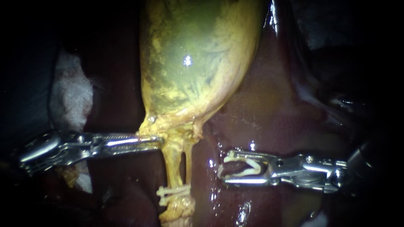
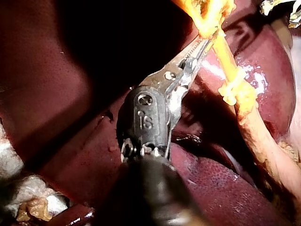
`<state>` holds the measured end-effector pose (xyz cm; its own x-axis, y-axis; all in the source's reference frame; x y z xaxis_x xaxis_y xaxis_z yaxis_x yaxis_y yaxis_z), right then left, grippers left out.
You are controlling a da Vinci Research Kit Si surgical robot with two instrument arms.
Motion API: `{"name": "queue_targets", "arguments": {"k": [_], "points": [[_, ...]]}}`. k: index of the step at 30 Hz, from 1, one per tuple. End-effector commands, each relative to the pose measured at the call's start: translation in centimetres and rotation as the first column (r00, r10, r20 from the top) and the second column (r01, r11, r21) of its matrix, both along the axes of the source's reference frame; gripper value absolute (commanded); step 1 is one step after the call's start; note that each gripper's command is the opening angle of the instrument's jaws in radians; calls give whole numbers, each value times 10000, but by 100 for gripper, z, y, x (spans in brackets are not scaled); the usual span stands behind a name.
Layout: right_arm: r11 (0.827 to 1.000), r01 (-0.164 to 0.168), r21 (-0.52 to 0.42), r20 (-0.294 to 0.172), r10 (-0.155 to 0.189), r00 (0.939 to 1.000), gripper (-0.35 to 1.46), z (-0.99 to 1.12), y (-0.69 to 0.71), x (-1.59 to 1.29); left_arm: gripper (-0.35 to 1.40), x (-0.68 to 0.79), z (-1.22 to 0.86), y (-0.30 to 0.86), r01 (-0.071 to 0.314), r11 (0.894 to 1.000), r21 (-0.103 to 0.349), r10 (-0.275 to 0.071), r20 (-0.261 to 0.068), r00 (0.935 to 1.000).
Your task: Clipping third clip left tube
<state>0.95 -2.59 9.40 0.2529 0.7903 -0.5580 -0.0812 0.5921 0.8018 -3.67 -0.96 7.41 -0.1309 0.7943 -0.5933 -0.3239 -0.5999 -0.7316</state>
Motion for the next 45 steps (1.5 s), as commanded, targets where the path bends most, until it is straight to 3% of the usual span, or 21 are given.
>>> {"name": "queue_targets", "arguments": {"k": [1, 14, 28, 45], "points": [[10000, 23, 21, -19, -23, 10000, 48, 0, -1, 2, -35, 1, 0, 0, -23, 10000, 4, 23, 14, 10000], [9984, 27, 560, -104, -22, 9999, 47, 13, -13, 46, -35, 27, -9, 0, -252, 9969, 750, 267, -190, 9995], [9940, 62, 1093, 9, -63, 10000, 47, 27, -22, 108, -35, 25, -9, -2, -217, 9966, 796, 234, -200, 9995], [9933, 186, 1144, 520, -247, 9983, 48, 67, -23, 134, -35, 22, -11, -3, -203, 9966, 797, 221, -208, 9995]]}}
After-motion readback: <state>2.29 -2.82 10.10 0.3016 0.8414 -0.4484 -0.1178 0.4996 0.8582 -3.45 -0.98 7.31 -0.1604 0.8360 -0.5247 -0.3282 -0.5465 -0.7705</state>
